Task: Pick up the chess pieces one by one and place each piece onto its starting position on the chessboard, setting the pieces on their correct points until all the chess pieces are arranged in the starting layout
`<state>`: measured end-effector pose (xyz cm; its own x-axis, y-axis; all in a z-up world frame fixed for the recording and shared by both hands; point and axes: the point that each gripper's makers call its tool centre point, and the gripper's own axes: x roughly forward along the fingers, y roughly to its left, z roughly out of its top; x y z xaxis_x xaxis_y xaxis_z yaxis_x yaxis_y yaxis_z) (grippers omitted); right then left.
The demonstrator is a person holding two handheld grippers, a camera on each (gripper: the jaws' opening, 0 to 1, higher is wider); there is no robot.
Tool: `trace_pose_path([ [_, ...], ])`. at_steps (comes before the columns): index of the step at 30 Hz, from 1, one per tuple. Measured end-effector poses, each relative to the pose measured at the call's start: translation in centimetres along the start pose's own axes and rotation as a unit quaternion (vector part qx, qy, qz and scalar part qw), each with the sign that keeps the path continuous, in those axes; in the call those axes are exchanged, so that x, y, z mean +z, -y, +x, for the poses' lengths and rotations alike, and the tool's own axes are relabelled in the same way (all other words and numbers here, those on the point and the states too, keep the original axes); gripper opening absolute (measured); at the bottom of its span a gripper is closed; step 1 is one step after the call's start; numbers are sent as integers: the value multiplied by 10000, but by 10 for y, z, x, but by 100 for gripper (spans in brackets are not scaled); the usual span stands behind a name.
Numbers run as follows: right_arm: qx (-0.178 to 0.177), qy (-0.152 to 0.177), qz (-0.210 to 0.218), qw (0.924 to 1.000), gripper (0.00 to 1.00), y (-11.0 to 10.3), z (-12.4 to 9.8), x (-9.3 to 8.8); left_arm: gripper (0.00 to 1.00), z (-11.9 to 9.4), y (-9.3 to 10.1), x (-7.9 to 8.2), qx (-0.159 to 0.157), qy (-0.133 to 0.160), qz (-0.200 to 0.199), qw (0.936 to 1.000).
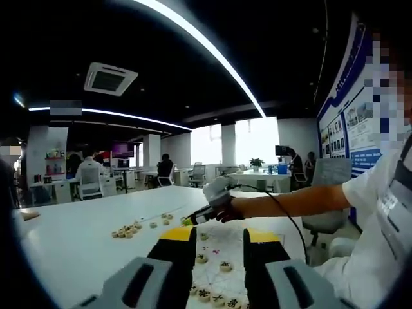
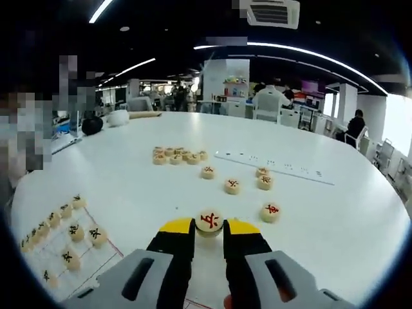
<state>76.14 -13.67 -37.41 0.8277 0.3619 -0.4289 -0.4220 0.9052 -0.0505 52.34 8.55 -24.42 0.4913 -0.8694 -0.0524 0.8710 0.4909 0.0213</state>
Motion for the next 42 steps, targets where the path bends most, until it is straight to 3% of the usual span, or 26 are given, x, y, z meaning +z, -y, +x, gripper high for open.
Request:
trace_pose_path([
  [9, 491, 125, -164, 9986, 19, -20, -49, -13, 31, -6, 0, -3, -31, -108, 29, 9999],
  [21, 1095, 123, -350, 9933, 19, -68, -102, -37, 31, -17, 8, -10, -270, -276, 182, 9991],
  [27, 1263, 23, -483, 9908, 19, -83, -104, -45, 31, -18, 9, -14, -298, -369, 241, 9986],
  [34, 1171, -151, -391, 9922, 19, -70, -88, -57, 31, -19, 13, -13, -393, -370, 342, 9980],
  [42, 1177, -305, -308, 9921, 21, -69, -85, -68, 31, -21, 15, -15, -414, -417, 459, 9972],
])
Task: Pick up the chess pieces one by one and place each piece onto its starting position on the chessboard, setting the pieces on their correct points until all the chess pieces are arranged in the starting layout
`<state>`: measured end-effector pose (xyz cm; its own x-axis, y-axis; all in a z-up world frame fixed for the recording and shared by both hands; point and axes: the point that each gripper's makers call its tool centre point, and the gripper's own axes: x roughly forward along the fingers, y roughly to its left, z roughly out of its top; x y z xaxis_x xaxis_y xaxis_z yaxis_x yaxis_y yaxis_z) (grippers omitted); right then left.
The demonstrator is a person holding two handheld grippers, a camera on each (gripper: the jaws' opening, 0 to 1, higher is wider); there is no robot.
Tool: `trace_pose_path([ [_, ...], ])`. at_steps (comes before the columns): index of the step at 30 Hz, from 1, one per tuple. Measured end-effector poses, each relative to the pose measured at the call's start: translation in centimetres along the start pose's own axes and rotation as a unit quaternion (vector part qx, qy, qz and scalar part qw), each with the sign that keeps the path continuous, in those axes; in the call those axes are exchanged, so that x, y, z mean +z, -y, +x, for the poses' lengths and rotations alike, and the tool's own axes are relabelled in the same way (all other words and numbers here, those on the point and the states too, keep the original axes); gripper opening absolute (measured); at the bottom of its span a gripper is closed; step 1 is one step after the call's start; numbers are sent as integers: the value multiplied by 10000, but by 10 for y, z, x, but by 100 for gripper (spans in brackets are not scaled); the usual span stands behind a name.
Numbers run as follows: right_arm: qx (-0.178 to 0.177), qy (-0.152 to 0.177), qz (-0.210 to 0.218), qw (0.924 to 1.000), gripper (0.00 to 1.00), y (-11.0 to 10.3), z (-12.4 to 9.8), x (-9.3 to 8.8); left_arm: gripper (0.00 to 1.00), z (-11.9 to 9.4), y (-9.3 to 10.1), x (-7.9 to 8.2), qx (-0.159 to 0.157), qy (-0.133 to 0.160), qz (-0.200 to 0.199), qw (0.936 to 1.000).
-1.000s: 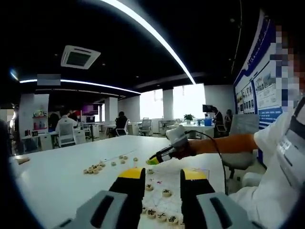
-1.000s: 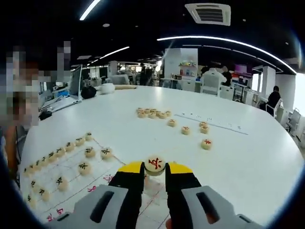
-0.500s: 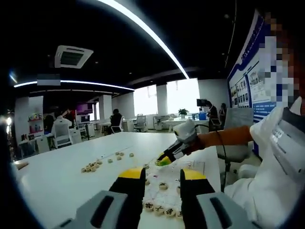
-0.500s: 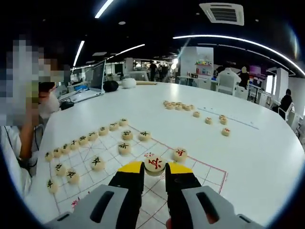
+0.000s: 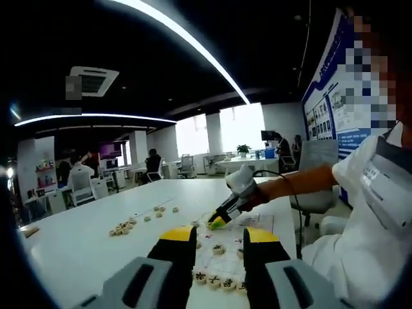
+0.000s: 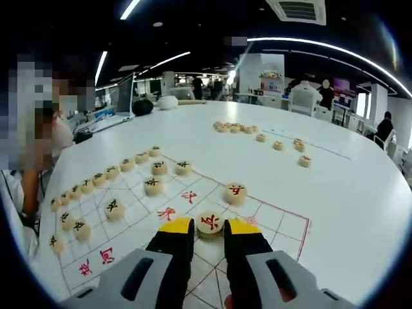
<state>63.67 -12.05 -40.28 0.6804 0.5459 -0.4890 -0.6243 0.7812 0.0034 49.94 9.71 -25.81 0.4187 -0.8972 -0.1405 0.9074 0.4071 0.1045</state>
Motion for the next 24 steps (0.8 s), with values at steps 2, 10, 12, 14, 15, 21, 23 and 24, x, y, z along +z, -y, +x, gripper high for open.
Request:
trace_pose_path([
  [2, -1, 4, -13, 10000, 25, -1, 0, 0, 31, 1, 0, -1, -2, -16, -13, 10000],
  [10, 34, 99, 1, 9999, 38, -6, -4, 8, 31, 1, -2, -1, 40, -24, -33, 10000],
  [12, 15, 147, 7, 9999, 39, -5, -5, 12, 31, 0, -2, -1, 56, -13, -39, 10000],
  [14, -13, 200, 28, 9998, 40, -2, -5, 17, 31, 0, -2, -1, 64, -13, -44, 10000],
  [15, -29, 216, 30, 9998, 40, -1, -6, 19, 31, 0, -2, -1, 65, -16, -46, 10000],
  [21, -258, 260, 1, 9993, 41, 15, 5, 38, 31, 1, -2, -1, 62, -11, -37, 10000],
  [23, -332, 272, 130, 9990, 41, 22, 12, 45, 31, 0, -2, -1, 57, -7, -34, 10000],
  [24, -386, 296, 248, 9985, 41, 30, 17, 51, 31, 0, -2, -1, 65, -3, -34, 10000],
])
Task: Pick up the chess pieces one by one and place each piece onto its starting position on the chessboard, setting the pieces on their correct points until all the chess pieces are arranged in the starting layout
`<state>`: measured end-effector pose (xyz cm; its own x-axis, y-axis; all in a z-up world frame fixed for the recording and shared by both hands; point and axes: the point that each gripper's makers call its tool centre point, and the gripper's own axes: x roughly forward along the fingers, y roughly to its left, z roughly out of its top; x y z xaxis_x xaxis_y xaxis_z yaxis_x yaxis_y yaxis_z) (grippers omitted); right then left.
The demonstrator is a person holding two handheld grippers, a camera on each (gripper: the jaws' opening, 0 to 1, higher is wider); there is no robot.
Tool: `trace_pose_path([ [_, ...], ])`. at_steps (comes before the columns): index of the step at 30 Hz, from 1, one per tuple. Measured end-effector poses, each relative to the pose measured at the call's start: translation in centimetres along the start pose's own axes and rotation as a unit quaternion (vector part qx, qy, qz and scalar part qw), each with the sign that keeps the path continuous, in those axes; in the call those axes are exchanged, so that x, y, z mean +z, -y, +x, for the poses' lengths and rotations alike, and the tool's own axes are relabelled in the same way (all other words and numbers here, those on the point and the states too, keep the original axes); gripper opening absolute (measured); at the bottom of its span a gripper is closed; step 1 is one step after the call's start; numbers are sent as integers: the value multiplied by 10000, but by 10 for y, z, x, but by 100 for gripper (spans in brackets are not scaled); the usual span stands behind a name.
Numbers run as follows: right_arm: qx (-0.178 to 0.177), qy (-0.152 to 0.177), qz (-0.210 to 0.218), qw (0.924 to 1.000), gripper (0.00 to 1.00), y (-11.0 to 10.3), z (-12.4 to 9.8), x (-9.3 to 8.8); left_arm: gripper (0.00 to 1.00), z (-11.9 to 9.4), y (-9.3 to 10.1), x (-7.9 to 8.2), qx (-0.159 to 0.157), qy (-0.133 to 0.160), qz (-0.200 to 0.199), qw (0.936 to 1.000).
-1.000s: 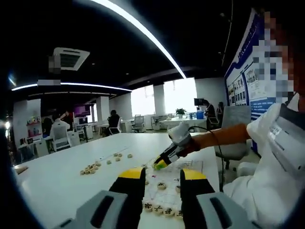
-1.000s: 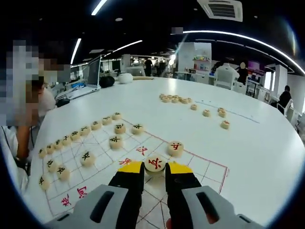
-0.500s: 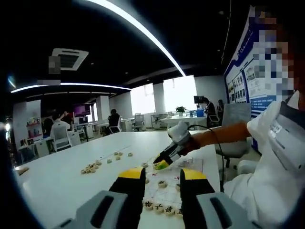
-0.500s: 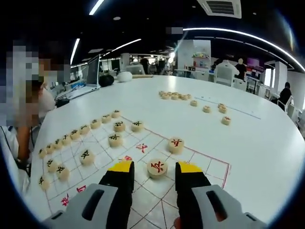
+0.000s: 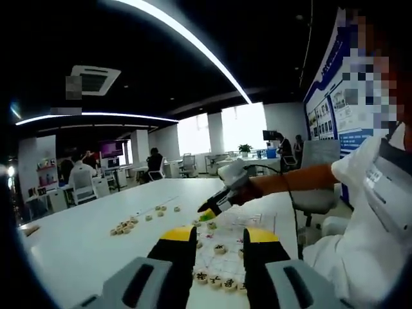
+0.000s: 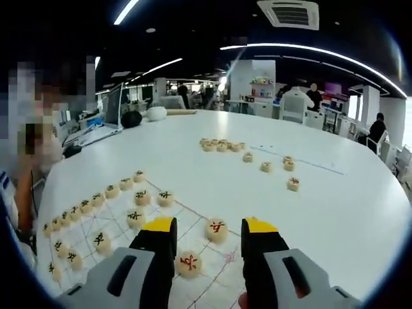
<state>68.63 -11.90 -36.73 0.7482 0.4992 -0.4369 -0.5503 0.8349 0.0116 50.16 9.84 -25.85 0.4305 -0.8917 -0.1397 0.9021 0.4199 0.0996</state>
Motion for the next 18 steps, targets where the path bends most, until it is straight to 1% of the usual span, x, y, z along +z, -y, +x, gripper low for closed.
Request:
trace_pose_path([
  [1, -19, 10, 21, 10000, 41, 1, 1, 1, 31, 0, -1, 0, 15, 5, -4, 10000],
  [3, -114, 17, 79, 9999, 41, 11, 14, 10, 31, -1, -3, 1, 41, 21, -12, 10000],
  [4, -197, -7, 33, 9998, 41, 15, 19, 12, 31, -2, -3, 1, 47, 26, -16, 10000],
  [11, -525, -235, -47, 9983, 42, 42, 54, 19, 31, -3, -3, 2, 38, 60, -2, 10000],
  [13, -658, -286, -86, 9974, 42, 51, 64, 21, 31, -2, -4, 1, 45, 26, 15, 10000],
  [15, -835, -323, -63, 9960, 41, 64, 75, 23, 31, -1, -6, -5, 94, -88, 94, 9999],
  [18, -942, -338, -10, 9950, 41, 73, 87, 25, 31, -1, -8, -7, 116, -139, 78, 9998],
])
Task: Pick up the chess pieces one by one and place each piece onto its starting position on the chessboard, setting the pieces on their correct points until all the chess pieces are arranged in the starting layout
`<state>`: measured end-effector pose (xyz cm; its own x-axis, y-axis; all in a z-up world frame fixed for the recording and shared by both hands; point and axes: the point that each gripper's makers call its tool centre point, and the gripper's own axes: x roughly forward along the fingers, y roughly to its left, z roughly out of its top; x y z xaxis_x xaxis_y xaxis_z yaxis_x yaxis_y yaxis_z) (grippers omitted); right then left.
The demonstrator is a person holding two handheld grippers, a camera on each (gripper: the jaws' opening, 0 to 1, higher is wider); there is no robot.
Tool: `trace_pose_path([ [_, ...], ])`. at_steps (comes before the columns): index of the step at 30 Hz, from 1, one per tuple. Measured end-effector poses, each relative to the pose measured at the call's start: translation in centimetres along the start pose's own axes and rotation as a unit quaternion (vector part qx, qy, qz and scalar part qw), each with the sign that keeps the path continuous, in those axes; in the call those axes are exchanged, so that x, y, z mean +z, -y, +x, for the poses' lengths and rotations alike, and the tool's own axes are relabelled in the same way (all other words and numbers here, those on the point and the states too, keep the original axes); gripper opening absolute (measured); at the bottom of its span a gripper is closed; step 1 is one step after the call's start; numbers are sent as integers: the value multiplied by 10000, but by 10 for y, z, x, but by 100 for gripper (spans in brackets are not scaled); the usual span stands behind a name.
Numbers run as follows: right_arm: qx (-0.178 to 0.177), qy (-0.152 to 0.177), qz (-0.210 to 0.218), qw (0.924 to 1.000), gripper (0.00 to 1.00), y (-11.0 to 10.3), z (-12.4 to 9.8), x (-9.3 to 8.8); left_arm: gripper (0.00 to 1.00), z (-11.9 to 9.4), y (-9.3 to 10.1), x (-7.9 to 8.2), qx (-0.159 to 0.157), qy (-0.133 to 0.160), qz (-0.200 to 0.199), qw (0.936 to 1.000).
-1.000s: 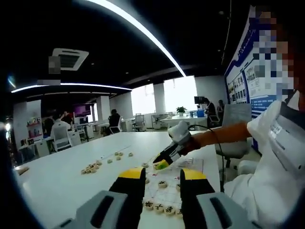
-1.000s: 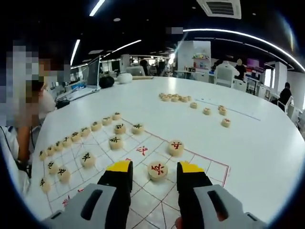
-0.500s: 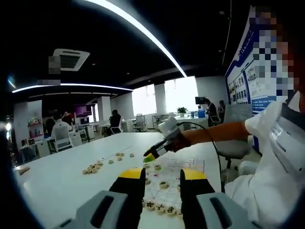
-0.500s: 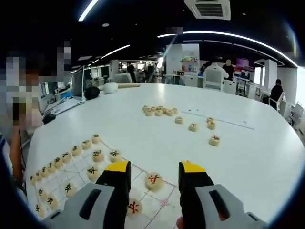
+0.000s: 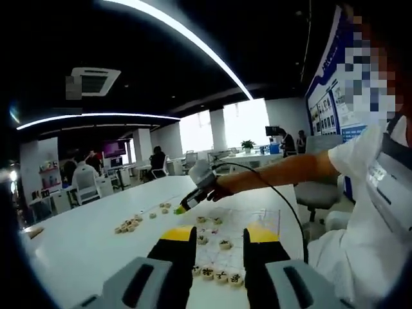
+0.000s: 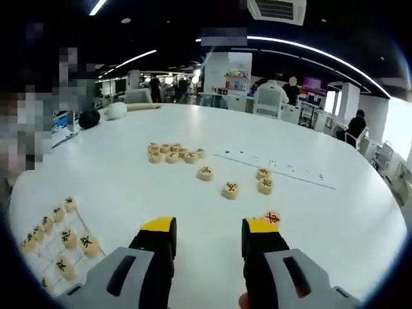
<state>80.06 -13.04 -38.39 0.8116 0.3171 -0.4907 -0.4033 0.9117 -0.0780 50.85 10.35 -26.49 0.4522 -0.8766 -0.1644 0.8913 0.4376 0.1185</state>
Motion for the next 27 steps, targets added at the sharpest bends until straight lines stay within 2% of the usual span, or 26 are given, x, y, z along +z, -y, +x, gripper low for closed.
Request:
trace_pose_path([
  [7, -472, -98, -117, 9988, 41, 21, 31, 4, 31, 1, -1, 0, -6, 4, -12, 10000],
  [17, -575, -68, 51, 9983, 39, 24, 56, 16, 31, 4, -4, -2, 3, -12, -46, 10000],
  [22, -603, -99, 51, 9981, 34, 23, 63, 16, 31, 3, -6, -2, 33, 3, -56, 10000],
  [25, -621, -149, 16, 9980, 21, 23, 64, 14, 31, 3, -5, -2, 14, 10, -43, 10000],
  [27, -616, -164, -15, 9980, 19, 22, 62, 13, 31, 3, -4, -1, 10, 24, -40, 10000],
])
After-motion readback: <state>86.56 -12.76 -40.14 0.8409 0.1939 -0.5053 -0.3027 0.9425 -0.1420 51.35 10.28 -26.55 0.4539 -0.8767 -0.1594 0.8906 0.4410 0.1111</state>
